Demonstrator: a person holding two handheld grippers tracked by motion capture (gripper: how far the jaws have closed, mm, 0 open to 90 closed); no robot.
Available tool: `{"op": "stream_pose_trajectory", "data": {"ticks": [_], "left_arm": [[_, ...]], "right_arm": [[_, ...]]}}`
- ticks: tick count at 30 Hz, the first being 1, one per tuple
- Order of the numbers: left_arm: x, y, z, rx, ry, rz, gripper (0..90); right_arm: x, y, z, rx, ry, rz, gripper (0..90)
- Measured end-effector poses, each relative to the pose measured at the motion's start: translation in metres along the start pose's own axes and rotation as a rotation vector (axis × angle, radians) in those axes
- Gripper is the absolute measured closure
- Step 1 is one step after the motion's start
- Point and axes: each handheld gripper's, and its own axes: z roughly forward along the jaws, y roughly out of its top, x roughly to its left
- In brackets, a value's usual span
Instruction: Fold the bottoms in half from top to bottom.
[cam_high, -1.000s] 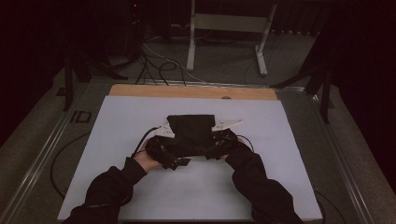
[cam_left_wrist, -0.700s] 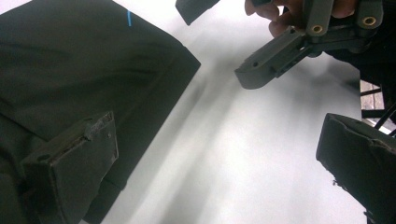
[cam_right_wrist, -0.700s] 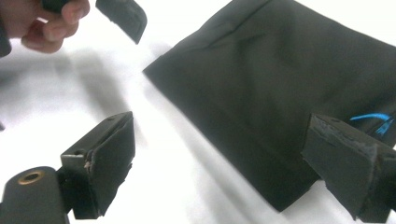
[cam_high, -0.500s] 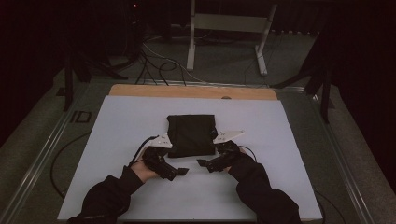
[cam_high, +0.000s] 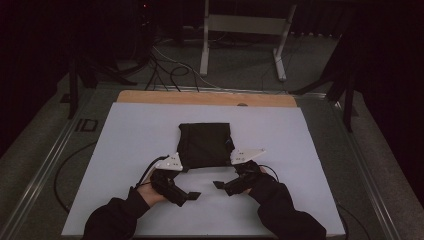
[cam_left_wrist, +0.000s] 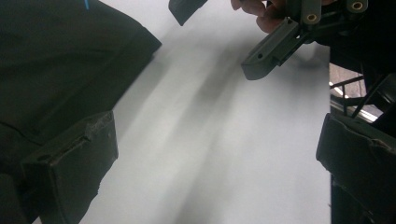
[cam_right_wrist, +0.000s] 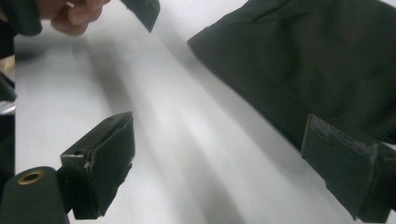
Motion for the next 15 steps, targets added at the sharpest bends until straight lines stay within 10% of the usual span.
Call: {"op": "stream_pose_trajectory", "data": {"ticks": [15], "left_arm": [[-0.01, -0.024, -0.014, 0.015, 0.004, 0.004, 0.0]], "right_arm": [[0.007, -0.026, -0.022, 0.02, -0.008, -0.052, 10.1]]}}
